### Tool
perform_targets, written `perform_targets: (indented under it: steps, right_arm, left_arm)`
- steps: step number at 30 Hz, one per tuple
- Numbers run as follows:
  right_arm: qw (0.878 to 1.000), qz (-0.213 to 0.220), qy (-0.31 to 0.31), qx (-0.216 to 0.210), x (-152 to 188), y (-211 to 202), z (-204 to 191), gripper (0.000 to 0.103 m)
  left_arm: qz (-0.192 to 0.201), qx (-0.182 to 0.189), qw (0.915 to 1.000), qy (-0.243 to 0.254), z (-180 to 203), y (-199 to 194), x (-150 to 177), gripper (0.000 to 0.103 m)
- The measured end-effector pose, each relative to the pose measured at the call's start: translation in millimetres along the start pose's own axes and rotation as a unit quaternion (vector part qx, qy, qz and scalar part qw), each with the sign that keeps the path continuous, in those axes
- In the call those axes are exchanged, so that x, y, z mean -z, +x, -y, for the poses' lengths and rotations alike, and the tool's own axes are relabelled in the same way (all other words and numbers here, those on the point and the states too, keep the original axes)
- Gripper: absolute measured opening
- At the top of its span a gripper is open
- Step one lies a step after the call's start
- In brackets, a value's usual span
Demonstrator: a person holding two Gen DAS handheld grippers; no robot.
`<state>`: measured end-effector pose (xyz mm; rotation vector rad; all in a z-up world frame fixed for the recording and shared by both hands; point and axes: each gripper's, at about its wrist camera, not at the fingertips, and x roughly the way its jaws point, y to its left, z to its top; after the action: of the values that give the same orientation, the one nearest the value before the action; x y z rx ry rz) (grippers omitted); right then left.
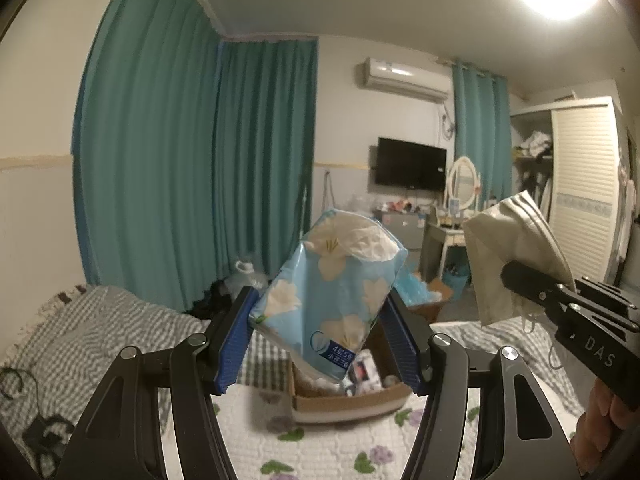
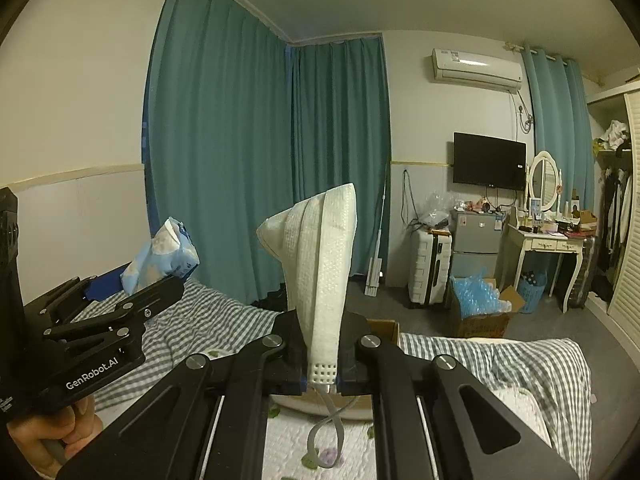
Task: Organize soft objects
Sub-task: 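Lift and carry the tissue packet and face mask in both tools over the box, then open both tools to drop the tissue packet and face mask into the box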
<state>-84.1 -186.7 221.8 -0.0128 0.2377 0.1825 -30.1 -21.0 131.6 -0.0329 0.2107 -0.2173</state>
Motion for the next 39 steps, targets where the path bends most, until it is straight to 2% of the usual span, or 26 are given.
perform_targets:
  steps: [10,17,22,29,34,39]
  right_arm:
    - [1.000,-0.010,-0.008,0.013,1,73,16,0.008]
    - [0.999,-0.036,-0.002,0.019,18,139,27,0.008]
    - [0.997,-0.070,0.001,0.026,40,186,37,0.008]
    - [0.989,-0.144,0.010,0.031,91,250,58,0.008]
    - [0.981,-0.191,0.004,0.034,127,279,65,0.008]
    - [0.974,-0.226,-0.004,0.033,149,299,72,0.008]
  left_arm:
    - [-0.022,-0.007,0.9997,0.001,-1,64,8,0.061]
    - [-0.060,-0.011,0.9981,-0.005,-4,118,25,0.061]
    - [-0.092,-0.015,0.9957,-0.004,-2,155,43,0.061]
    - [-0.157,-0.007,0.9876,0.003,4,205,83,0.061]
    - [-0.197,-0.007,0.9803,0.012,12,228,105,0.061]
    - [-0.220,-0.015,0.9752,0.023,20,241,121,0.064]
